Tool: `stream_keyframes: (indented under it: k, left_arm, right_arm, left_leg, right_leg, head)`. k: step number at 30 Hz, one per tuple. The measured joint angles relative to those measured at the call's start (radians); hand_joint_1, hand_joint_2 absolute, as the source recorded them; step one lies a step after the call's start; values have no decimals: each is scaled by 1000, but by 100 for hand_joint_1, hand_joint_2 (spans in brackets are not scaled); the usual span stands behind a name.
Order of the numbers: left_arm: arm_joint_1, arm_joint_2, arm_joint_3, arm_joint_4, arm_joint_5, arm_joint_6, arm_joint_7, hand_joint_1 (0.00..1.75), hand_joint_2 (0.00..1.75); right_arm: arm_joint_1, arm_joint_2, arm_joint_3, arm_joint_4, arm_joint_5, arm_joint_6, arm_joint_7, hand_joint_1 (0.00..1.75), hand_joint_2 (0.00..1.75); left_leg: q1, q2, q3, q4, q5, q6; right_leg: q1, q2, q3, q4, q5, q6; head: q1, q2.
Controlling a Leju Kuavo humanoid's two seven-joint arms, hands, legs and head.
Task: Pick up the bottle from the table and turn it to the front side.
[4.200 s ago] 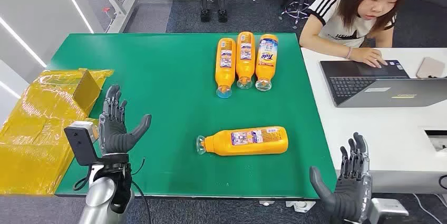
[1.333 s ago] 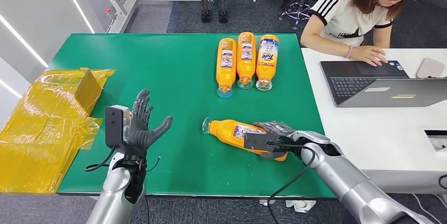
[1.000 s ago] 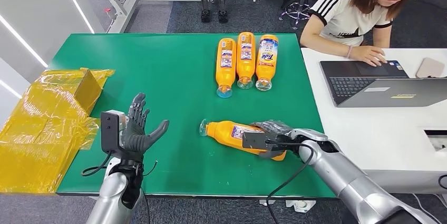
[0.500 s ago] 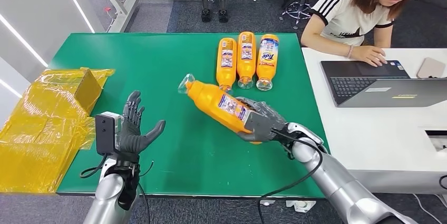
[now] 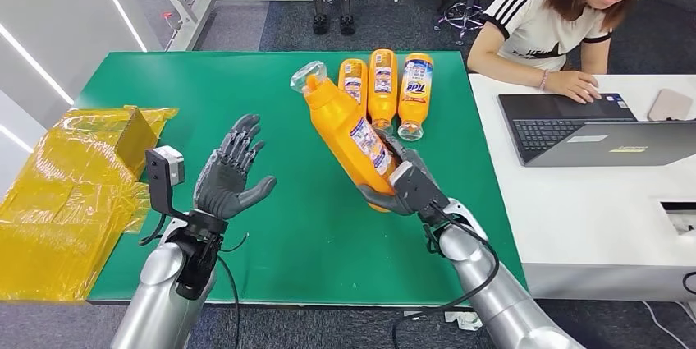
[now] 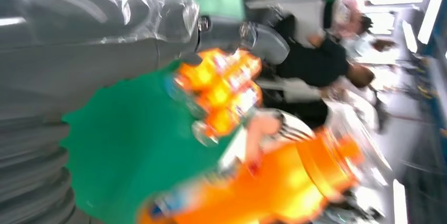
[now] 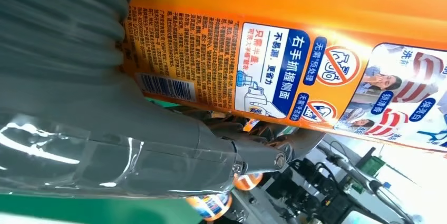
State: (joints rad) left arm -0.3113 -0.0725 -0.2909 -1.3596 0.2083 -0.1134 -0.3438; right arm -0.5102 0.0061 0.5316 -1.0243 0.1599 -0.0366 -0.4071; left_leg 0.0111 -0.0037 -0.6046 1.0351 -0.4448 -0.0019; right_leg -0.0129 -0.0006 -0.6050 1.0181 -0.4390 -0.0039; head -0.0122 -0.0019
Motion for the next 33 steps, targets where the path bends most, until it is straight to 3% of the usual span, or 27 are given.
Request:
stream_keyframes:
  k: [4,11,21,33]
  left_arm:
    - [-71,2,-38,10,77,-72,54,0,175]
    - [-163,1,-73,63,96,-75,71,0,175]
    - [-219,11,-74,167,61,-66,75,0,175]
    - [-268,14,-74,221,154,-178,134,0,175]
  right_arm:
    - [-22,60,15,16,21,-19,13,175,175]
    - [-52,117,50,11,98,-80,32,175,175]
    - [-53,126,113,-72,197,-123,66,175,175]
    - [-30,125,123,-50,224,-149,85,172,175]
  left_leg:
    - [0,0,0,0,0,0]
    - [0,0,0,0,0,0]
    - [0,0,-1,0,0,0]
    - [0,0,-1,0,0,0]
  right_leg:
    - [0,0,0,0,0,0]
    - [0,0,0,0,0,0]
    - [0,0,-1,0,0,0]
    - [0,0,-2,0,1,0]
  head:
    - [0,0]
    - [0,0]
    - [0,0]
    - [0,0]
